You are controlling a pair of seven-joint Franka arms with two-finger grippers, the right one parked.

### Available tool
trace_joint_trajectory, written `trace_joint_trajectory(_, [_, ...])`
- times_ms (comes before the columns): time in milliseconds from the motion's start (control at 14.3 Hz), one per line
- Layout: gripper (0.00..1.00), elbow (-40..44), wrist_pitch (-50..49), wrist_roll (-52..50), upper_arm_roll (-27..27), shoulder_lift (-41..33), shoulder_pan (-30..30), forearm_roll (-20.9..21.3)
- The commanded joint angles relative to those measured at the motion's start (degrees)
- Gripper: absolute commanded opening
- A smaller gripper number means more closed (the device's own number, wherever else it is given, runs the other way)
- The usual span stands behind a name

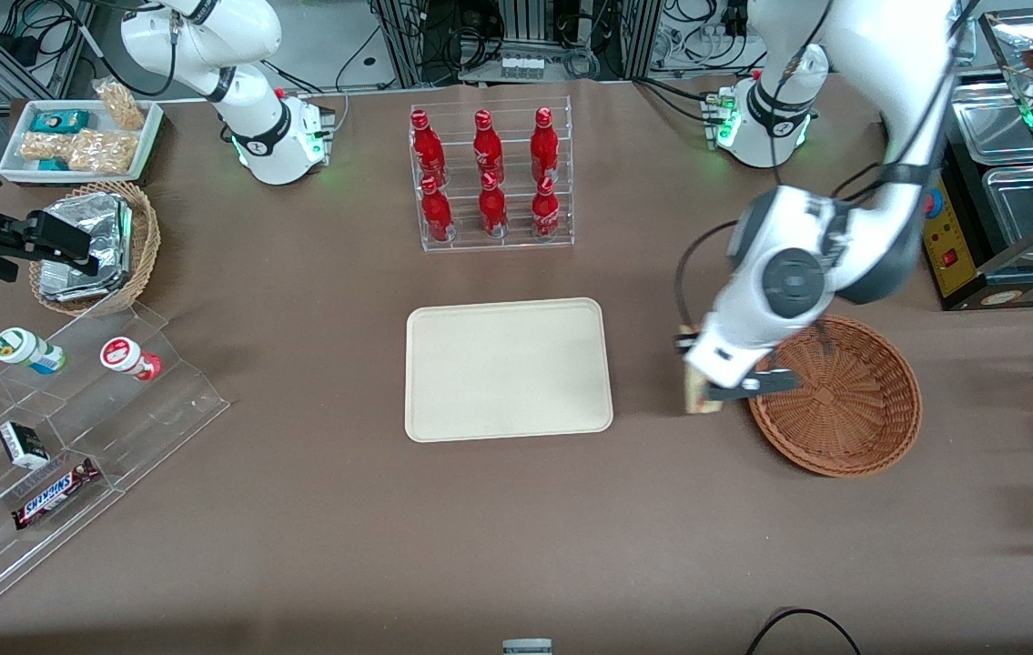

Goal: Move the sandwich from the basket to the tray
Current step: 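Lift the sandwich and carry it over the cream tray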

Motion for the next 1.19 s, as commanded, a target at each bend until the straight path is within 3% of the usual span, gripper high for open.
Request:
trace_joint_trajectory(0, [0.0,7.97,-1.33,-4.54,0.78,6.25,-6.4,-1.31])
trace_joint_trajectory(630, [0.0,22.48,4.29,-19.58,0.87,20.32,-20.73,-0.52])
trace_joint_trajectory(1120, [0.04,26.97,7.19,-27.4,1.13,26.47,-23.82,1.94])
